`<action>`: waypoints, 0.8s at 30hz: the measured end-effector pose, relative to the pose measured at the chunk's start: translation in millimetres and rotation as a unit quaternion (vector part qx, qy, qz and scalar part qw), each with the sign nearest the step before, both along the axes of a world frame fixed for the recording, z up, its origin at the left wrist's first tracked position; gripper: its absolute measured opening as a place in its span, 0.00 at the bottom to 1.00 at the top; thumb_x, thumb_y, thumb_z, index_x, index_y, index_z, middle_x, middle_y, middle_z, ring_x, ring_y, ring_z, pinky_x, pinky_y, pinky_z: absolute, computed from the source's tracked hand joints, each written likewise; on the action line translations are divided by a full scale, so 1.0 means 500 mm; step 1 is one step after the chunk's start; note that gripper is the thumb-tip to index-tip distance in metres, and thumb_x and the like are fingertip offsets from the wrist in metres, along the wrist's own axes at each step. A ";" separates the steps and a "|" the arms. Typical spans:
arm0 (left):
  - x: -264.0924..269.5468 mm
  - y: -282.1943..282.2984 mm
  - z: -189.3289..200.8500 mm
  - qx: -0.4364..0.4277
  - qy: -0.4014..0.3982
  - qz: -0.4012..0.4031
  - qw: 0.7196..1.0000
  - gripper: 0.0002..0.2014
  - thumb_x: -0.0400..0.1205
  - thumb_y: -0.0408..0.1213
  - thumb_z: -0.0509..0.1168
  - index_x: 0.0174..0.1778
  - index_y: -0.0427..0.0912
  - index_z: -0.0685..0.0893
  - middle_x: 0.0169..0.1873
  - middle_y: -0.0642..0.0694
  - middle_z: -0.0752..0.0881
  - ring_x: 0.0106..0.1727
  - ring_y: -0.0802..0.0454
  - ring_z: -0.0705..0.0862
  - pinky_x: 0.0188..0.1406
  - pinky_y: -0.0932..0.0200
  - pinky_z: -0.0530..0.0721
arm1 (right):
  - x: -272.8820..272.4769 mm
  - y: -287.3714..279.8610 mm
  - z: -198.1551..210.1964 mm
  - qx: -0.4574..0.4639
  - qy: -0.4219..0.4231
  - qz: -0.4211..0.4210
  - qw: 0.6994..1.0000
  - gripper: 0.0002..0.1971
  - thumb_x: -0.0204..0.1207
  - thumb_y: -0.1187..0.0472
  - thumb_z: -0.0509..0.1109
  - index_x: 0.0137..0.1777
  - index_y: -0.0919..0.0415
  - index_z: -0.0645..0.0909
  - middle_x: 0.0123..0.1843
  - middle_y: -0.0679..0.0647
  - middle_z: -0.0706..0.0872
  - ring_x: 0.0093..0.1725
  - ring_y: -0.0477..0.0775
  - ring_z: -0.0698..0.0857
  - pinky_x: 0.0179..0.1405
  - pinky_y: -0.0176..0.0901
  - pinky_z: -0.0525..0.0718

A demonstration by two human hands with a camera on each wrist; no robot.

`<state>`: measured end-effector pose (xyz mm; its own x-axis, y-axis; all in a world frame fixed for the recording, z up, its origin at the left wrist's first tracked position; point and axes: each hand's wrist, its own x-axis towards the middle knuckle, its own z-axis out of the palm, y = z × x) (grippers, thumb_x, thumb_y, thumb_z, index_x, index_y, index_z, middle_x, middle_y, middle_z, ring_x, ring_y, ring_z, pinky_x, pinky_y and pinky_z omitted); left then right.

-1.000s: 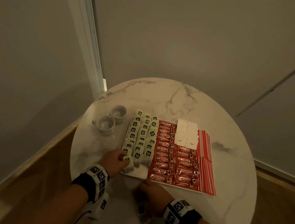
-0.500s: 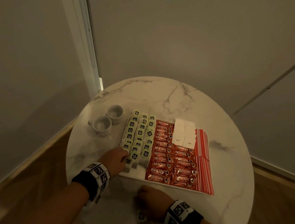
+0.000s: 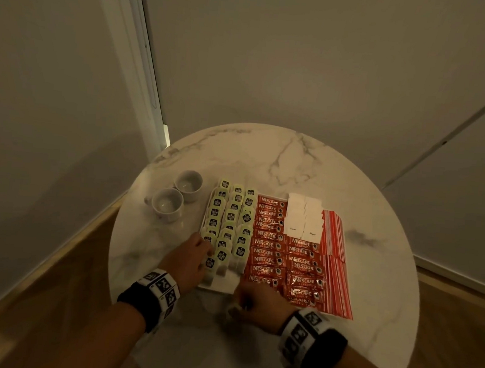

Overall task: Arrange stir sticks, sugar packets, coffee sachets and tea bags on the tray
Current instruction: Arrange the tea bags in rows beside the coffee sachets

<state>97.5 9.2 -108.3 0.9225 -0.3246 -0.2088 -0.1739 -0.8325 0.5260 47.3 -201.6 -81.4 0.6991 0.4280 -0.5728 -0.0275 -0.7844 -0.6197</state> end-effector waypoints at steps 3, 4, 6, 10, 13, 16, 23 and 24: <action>-0.004 0.004 -0.013 0.003 -0.007 -0.044 0.999 0.22 0.78 0.35 0.66 0.70 0.49 0.76 0.63 0.52 0.71 0.61 0.55 0.76 0.56 0.69 0.74 | 0.055 0.006 0.016 0.024 -0.023 -0.065 0.997 0.14 0.75 0.61 0.73 0.60 0.52 0.79 0.45 0.39 0.78 0.48 0.43 0.80 0.52 0.34 0.82; -0.006 0.005 -0.015 0.003 -0.006 -0.045 0.999 0.25 0.78 0.36 0.66 0.72 0.51 0.75 0.64 0.52 0.70 0.62 0.55 0.75 0.58 0.69 0.73 | 0.072 0.011 0.018 0.022 -0.021 -0.080 0.996 0.13 0.75 0.61 0.73 0.59 0.53 0.80 0.46 0.40 0.79 0.48 0.43 0.81 0.51 0.34 0.82; -0.010 0.006 -0.020 0.006 0.002 -0.036 0.999 0.29 0.77 0.39 0.68 0.75 0.52 0.72 0.65 0.53 0.69 0.64 0.55 0.73 0.62 0.67 0.75 | 0.096 0.018 0.015 0.021 -0.013 -0.092 0.995 0.12 0.75 0.62 0.73 0.57 0.55 0.81 0.50 0.45 0.84 0.50 0.46 0.84 0.54 0.40 0.85; -0.018 -0.004 -0.018 -0.041 -0.001 -0.006 0.999 0.28 0.74 0.44 0.71 0.72 0.49 0.75 0.61 0.54 0.70 0.62 0.57 0.74 0.62 0.67 0.74 | 0.116 0.024 0.012 0.024 -0.010 -0.088 0.996 0.09 0.75 0.63 0.73 0.54 0.52 0.81 0.52 0.47 0.85 0.53 0.48 0.85 0.58 0.45 0.86; -0.024 -0.021 0.004 -0.119 0.031 0.027 0.992 0.17 0.78 0.42 0.69 0.63 0.44 0.82 0.53 0.53 0.77 0.54 0.56 0.79 0.59 0.61 0.80 | 0.118 0.023 0.015 0.051 -0.012 -0.115 0.992 0.11 0.75 0.64 0.73 0.49 0.48 0.77 0.51 0.48 0.85 0.51 0.48 0.86 0.53 0.43 0.87; -0.031 -0.042 0.030 -0.212 0.144 0.076 0.964 0.10 0.84 0.42 0.62 0.53 0.43 0.86 0.44 0.47 0.84 0.43 0.52 0.83 0.49 0.57 0.83 | 0.116 0.017 0.024 0.069 -0.009 -0.119 0.990 0.09 0.76 0.64 0.72 0.49 0.48 0.78 0.53 0.48 0.85 0.51 0.46 0.84 0.49 0.37 0.85; -0.022 -0.059 0.035 -0.216 0.167 0.118 0.955 0.10 0.84 0.36 0.63 0.43 0.39 0.87 0.31 0.51 0.82 0.32 0.57 0.78 0.33 0.66 0.77 | 0.111 0.011 0.038 0.084 -0.032 -0.127 0.988 0.10 0.76 0.61 0.72 0.54 0.49 0.79 0.51 0.46 0.85 0.48 0.44 0.85 0.45 0.34 0.84; -0.023 -0.058 0.036 -0.232 0.164 0.138 0.949 0.09 0.83 0.37 0.63 0.41 0.41 0.87 0.30 0.50 0.82 0.32 0.56 0.79 0.33 0.65 0.78 | 0.107 0.011 0.036 0.088 -0.055 -0.152 0.983 0.10 0.75 0.61 0.73 0.53 0.48 0.78 0.51 0.46 0.84 0.47 0.43 0.84 0.45 0.34 0.85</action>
